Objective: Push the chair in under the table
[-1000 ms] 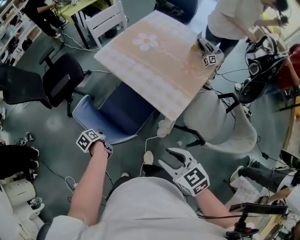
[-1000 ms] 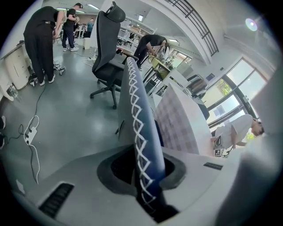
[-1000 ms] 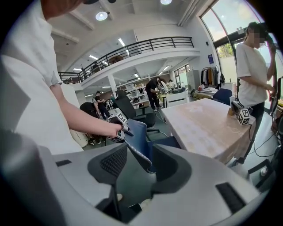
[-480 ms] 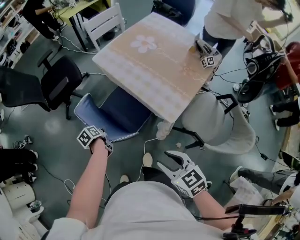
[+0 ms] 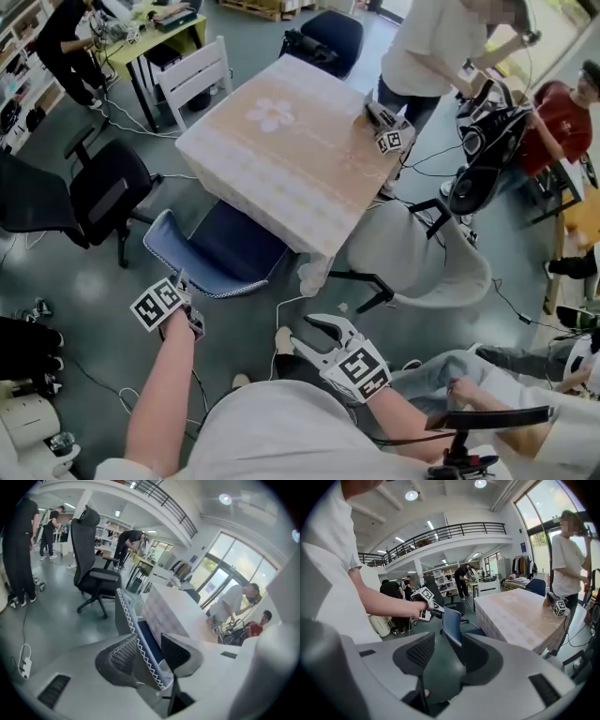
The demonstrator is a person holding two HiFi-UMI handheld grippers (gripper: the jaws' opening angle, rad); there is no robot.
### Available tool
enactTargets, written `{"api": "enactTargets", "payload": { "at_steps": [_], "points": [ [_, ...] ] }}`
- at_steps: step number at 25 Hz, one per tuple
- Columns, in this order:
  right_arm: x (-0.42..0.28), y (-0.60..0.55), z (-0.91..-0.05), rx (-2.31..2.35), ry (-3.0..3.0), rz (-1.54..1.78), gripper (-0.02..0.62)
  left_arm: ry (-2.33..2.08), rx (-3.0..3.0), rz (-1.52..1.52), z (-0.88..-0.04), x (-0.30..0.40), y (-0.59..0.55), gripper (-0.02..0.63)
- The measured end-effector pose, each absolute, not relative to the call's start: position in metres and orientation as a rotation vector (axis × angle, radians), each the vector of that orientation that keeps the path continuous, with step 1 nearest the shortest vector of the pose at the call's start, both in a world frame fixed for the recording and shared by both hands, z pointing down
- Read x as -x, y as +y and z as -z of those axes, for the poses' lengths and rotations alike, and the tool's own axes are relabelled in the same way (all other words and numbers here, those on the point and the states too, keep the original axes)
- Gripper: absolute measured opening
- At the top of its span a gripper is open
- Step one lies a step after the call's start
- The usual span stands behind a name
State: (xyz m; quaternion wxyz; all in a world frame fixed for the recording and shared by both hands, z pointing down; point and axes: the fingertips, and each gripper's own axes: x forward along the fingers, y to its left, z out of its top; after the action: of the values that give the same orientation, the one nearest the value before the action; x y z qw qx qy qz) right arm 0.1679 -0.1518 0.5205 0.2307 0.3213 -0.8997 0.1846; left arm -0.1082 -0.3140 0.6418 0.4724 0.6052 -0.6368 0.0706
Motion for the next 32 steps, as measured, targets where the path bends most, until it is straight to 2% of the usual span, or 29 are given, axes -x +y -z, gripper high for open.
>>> {"api": "enactTargets", "payload": {
  "at_steps": [7, 12, 15, 25, 32],
  "points": [
    [-0.127, -0.122, -0.500, -0.915, -2.499, -0.433, 0.183, -1.429, -1.896, -0.150, -0.550, 0.117, -0.254, 0.163],
    [-0.094, -0.103, -0.483, -0.956, -2.511, -0.354, 0.072, -1.287, -2.157, -0.206, -0.500, 0.119, -0.184, 0.049],
    [-0.071, -0.084, -0.475, -0.961, -2.529, -0.317, 0.044, -1.202, -2.268, -0.237, -0.482, 0.121, -0.140, 0.012],
    [-0.010, -0.005, -0.473, -0.902, -2.547, -0.295, 0.028, -0.942, -2.425, -0.323, -0.476, 0.121, -0.026, 0.012],
    [0.014, 0.029, -0.469, -0.881, -2.552, -0.282, 0.025, -0.838, -2.460, -0.347, -0.476, 0.121, 0.014, 0.012]
  ]
}}
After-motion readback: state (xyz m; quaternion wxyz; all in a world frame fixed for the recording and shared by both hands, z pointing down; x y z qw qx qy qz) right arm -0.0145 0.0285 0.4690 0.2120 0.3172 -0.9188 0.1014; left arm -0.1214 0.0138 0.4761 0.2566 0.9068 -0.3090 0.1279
